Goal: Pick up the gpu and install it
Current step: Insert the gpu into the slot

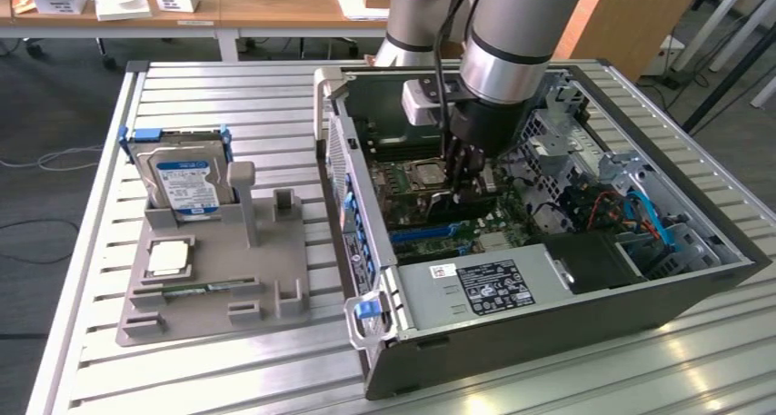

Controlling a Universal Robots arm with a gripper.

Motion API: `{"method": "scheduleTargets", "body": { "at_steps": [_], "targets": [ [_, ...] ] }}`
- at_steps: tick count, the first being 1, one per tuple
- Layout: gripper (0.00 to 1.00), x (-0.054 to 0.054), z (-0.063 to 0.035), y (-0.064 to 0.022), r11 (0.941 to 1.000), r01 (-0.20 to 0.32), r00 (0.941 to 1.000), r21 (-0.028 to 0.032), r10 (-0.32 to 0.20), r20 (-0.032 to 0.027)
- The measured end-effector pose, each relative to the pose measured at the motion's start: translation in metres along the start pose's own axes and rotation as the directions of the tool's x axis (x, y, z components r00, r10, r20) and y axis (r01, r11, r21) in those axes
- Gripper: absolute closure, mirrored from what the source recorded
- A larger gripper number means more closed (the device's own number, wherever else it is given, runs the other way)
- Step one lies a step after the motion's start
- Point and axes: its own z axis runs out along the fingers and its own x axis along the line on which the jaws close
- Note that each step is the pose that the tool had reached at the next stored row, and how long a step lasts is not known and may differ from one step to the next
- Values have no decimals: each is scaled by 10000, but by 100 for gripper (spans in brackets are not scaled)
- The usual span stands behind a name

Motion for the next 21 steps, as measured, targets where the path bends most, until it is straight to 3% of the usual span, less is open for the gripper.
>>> {"method": "scheduleTargets", "body": {
  "at_steps": [21],
  "targets": [
    [73,2,48,34,10000,0,10000,23,0,1]
  ]
}}
